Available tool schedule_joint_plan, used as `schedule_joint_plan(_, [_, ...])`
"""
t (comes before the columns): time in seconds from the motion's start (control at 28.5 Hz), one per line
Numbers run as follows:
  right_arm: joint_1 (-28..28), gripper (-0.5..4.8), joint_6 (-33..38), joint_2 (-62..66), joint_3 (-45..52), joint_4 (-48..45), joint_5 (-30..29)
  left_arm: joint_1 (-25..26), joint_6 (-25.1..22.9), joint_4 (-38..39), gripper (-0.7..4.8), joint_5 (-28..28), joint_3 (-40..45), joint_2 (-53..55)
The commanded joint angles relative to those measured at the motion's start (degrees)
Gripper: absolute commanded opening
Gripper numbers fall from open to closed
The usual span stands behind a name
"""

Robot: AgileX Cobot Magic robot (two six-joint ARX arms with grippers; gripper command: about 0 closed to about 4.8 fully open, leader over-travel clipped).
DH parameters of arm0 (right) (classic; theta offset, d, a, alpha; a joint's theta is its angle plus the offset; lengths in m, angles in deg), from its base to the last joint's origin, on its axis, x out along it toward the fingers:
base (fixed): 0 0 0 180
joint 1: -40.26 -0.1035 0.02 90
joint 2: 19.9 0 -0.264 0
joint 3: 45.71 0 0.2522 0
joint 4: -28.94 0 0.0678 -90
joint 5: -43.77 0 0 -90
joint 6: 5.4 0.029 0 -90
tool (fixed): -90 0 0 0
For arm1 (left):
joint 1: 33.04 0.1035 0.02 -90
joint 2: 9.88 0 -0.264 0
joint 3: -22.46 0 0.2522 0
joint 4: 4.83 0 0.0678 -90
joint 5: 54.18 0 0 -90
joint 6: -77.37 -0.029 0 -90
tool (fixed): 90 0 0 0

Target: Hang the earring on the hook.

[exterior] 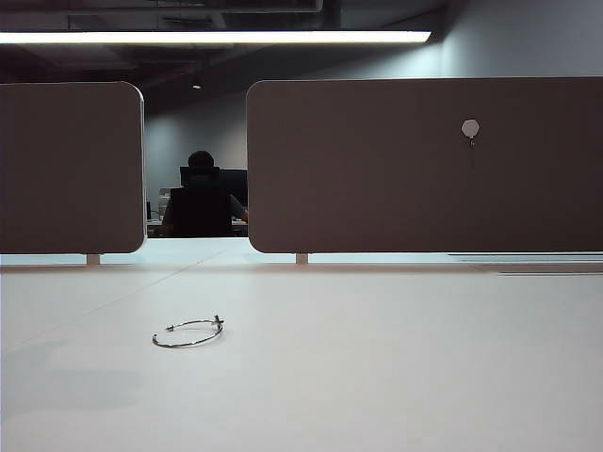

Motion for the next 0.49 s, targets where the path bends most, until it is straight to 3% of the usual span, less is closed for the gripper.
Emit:
schedule_joint_plan(0.04, [-0.04,-0.01,-0.48,0.02,-0.28,-0.98,1.62,-0.02,0.07,-0.26,-0.05,-3.02,-0.07,0.04])
schedule_joint_plan(0.35, [-0.04,0.01,-0.61,0.02,-0.46,-1.22,1.38,-0.02,0.68,-0.46,-0.02,-4.44,-0.15,0.04])
schedule_joint_plan(0.39, [-0.13,0.26,0.66,0.02,-0.90,-1.46,0.96,-0.02,1.01,-0.63,0.17,-4.24,-0.33,0.04])
schedule_joint_plan(0.42, [-0.20,1.16,2.58,0.02,-1.73,-1.66,0.31,-0.02,2.08,-0.42,1.07,-4.20,-0.85,0.04])
schedule_joint_plan(0.46, [-0.22,3.05,4.52,0.02,-3.19,-1.62,-1.36,-0.07,3.23,-0.04,2.33,-4.02,-1.46,0.04])
schedule_joint_plan(0.49, [-0.22,4.53,4.63,0.07,-4.55,-1.33,-2.21,-0.07,4.37,0.61,4.39,-3.13,-2.51,0.04])
